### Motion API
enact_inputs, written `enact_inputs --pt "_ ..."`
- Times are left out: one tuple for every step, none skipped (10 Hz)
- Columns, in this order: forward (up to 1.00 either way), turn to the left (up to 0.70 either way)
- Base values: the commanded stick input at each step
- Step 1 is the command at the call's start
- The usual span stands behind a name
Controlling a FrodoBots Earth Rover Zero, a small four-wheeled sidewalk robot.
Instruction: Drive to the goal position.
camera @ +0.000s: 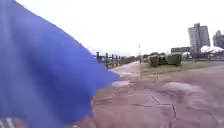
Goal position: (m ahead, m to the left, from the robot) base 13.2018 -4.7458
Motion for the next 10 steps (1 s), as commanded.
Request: enact_inputs --pt "1.00 0.00" --pt "1.00 0.00" --pt "1.00 0.00" --pt "1.00 0.00" --pt "1.00 0.00" --pt "1.00 0.00" --pt "1.00 0.00" --pt "1.00 0.00" --pt "1.00 0.00" --pt "1.00 0.00"
